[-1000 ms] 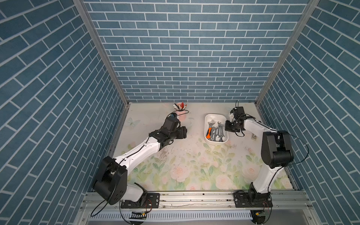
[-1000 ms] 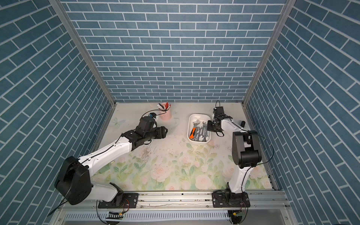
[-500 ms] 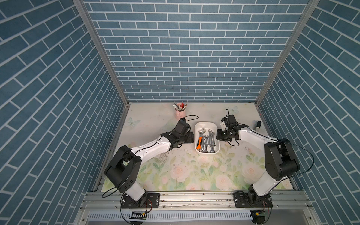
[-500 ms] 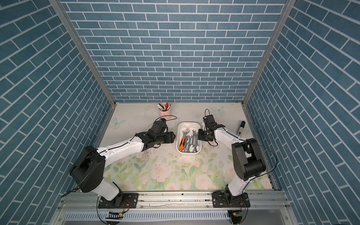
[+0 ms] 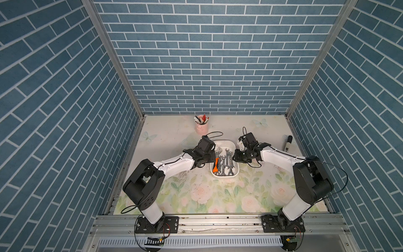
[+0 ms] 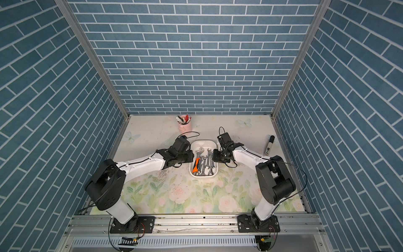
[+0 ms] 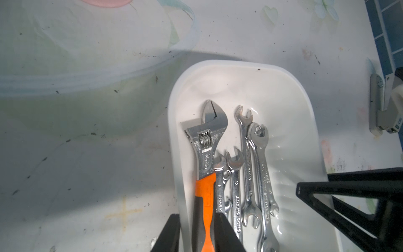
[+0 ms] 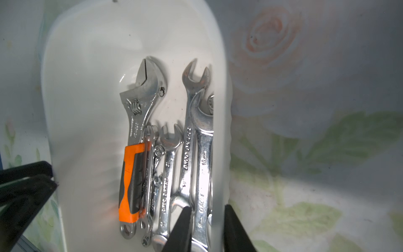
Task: Take out the wrench from the storage box
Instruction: Move the storage box to the center of the board.
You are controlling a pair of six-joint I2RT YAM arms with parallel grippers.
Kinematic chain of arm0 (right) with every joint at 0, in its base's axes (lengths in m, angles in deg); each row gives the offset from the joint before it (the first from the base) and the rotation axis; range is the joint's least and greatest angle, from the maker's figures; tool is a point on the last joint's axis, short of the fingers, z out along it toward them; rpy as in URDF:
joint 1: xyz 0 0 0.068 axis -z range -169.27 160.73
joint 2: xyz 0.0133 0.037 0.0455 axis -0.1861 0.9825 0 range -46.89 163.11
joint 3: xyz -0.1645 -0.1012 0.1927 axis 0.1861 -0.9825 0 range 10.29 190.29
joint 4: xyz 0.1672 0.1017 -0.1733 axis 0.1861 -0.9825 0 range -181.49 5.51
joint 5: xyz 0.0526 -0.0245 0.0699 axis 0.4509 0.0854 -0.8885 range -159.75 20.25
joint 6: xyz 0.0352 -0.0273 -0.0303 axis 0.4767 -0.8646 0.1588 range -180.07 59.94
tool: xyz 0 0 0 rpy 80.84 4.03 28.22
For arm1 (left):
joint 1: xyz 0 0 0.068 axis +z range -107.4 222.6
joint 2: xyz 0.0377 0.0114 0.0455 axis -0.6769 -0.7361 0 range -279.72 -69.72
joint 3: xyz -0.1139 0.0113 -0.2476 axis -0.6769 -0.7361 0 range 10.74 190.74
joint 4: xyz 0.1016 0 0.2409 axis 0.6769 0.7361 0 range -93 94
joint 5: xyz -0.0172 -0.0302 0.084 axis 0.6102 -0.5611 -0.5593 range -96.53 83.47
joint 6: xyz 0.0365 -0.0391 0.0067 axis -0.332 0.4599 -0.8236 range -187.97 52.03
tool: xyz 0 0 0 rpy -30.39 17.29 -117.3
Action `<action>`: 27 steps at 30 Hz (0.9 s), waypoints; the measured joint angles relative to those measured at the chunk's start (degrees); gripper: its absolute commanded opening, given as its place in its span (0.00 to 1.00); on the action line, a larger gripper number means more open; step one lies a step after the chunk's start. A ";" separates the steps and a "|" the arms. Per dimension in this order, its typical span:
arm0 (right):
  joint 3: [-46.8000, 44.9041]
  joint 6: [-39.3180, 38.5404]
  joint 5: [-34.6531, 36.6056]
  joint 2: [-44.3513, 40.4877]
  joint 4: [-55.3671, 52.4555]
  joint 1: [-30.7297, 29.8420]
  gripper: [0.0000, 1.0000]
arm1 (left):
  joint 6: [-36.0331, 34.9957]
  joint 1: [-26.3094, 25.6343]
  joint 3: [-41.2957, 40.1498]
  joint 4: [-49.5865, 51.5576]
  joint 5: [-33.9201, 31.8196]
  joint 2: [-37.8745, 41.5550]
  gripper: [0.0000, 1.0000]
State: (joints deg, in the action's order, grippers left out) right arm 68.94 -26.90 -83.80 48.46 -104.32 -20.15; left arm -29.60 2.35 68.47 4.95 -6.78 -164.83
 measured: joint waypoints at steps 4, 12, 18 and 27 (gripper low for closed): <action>0.00 0.09 -0.31 -1.25 -1.40 -0.35 0.34 | 0.00 0.00 -0.50 0.37 -1.18 -0.02 0.14; 0.66 0.09 -0.20 -5.16 -5.38 -0.39 0.35 | 0.42 -0.07 -0.61 0.37 -2.69 -0.04 0.07; 1.73 0.07 -0.66 -7.89 -5.51 -0.61 0.36 | 0.39 -0.07 -0.61 0.59 -3.39 0.00 0.05; 1.77 0.07 -1.09 -8.35 -5.57 -0.63 0.36 | 0.46 0.26 -1.33 2.69 -5.11 1.40 0.04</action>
State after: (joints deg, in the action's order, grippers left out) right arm 70.71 -26.83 -84.89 40.11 -109.90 -20.78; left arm -29.14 2.62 67.14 7.64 -11.90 -163.44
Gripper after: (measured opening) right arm 0.355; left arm 0.109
